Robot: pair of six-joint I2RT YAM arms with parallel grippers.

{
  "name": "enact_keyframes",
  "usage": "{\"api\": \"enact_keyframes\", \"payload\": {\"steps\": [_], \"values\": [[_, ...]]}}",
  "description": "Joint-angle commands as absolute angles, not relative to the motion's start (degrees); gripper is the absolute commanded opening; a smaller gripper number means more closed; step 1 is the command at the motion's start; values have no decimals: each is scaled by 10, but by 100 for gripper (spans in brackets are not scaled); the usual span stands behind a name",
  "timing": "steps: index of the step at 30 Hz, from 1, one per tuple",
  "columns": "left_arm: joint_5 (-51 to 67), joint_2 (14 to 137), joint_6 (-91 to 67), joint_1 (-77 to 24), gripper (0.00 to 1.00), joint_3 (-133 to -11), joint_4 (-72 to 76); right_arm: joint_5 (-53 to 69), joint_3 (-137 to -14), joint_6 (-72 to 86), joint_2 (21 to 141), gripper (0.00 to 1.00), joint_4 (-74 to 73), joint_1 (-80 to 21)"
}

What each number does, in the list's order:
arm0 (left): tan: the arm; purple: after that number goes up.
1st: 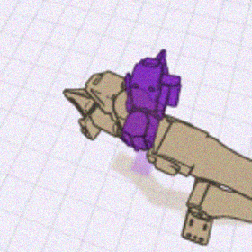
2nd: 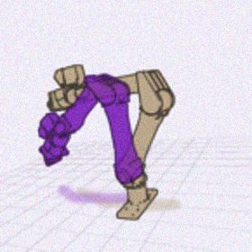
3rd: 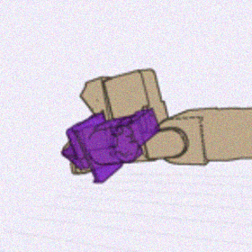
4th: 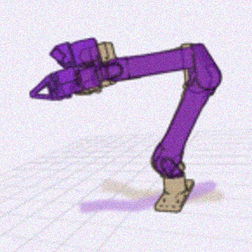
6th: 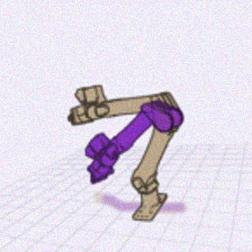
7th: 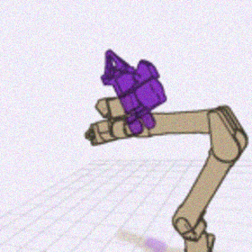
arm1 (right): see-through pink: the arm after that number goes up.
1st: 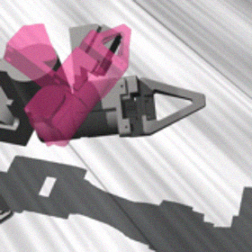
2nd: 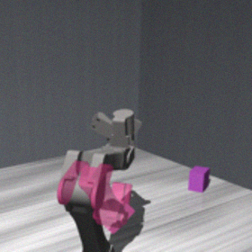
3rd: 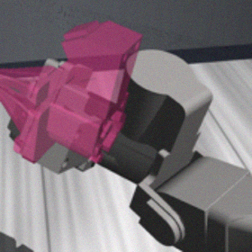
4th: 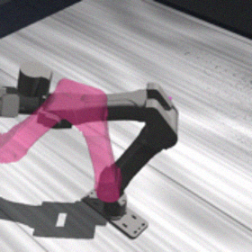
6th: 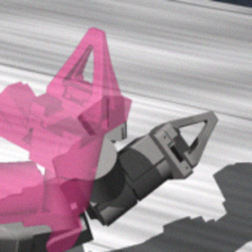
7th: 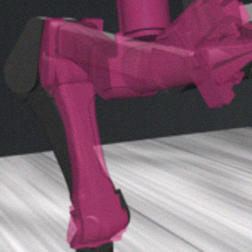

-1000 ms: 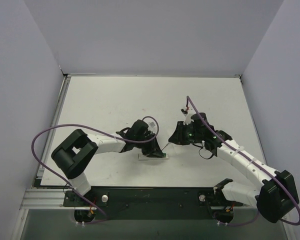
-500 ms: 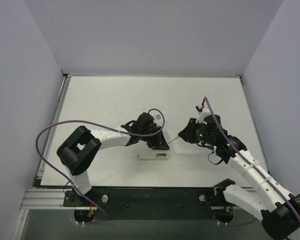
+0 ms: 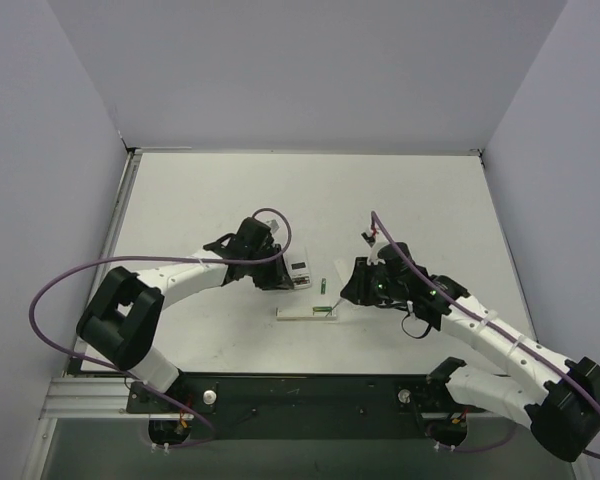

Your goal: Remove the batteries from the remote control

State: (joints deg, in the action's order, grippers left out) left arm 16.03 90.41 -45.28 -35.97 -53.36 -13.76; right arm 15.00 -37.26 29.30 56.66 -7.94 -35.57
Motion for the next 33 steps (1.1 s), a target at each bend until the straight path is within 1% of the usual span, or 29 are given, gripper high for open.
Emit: {"api": "enact_keyframes", "payload": {"steps": [1,5,13,22,27,33], "values": [[140,901,-414,-351,31,-511,-173,98,-373,320,583,0,-72,-390],[144,916,-411,-351,31,-498,-169,63,-370,330,587,0,-69,-402],[167,911,-415,-361,31,-473,-158,47,-374,331,579,0,-73,-402],[248,891,-473,-384,31,-408,-70,41,-388,348,561,0,-72,-400],[253,868,-498,-414,31,-385,-51,23,-377,357,543,0,-69,-400],[266,847,-534,-430,30,-356,12,40,-356,361,529,0,-33,-400]]}}
